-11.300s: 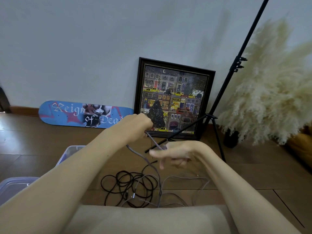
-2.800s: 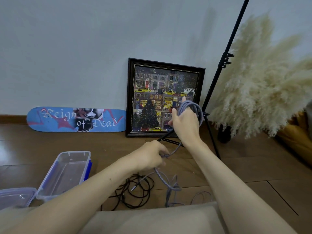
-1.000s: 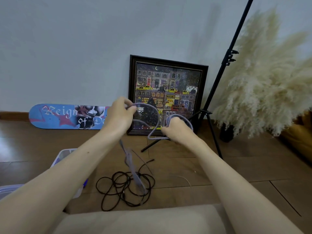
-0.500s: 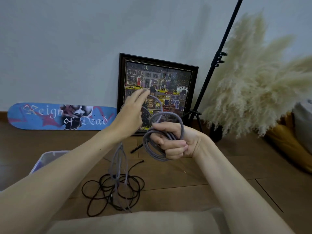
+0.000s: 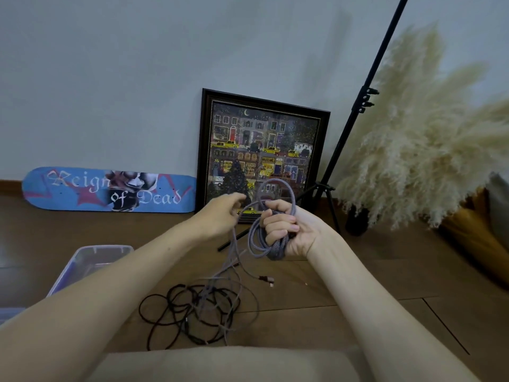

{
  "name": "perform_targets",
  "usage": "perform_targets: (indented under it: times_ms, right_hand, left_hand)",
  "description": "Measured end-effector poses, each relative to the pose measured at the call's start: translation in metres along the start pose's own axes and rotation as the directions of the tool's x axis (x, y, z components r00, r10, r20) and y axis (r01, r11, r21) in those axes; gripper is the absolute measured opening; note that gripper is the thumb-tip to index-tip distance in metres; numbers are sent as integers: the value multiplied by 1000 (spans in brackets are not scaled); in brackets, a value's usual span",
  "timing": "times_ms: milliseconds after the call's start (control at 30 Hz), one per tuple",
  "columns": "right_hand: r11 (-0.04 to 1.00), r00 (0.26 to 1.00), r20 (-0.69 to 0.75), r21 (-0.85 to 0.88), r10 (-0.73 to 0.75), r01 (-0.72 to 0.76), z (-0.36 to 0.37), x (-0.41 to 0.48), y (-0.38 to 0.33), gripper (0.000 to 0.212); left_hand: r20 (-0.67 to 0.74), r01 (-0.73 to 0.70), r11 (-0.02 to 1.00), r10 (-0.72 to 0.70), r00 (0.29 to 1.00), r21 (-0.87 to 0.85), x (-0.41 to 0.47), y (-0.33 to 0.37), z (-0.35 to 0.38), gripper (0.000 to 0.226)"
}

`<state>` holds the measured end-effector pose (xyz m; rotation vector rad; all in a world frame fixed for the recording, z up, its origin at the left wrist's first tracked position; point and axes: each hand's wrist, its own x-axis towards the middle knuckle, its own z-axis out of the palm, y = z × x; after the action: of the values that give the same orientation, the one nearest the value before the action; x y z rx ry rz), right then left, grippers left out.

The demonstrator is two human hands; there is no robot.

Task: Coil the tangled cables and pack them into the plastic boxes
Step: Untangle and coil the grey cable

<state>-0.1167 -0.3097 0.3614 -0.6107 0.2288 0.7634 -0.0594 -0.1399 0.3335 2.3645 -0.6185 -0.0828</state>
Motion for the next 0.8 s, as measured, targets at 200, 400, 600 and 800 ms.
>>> perform_targets:
  times_ms: [200,400,600,800]
  right_hand:
    - [998,996,-75,-42,-47,44,5,-2,5,26]
    - [994,997,-64,-97,-46,40,13,-3,11,24]
    - [958,1000,-11,-285,5,-8,21,-5,14,59]
    - [880,982,180,-473,52,40,18,-12,12,70]
  left_hand:
    - [10,-57,854,73,997,-517,-12,32,-6,22]
    - [-248,-239,825,124,961,-512,-14,32,-6,32]
    - [-313,-257,755,73,947,-603,-13,33,-27,30]
    - [-203,-143,817,33,979,-558,-19,25,-48,27]
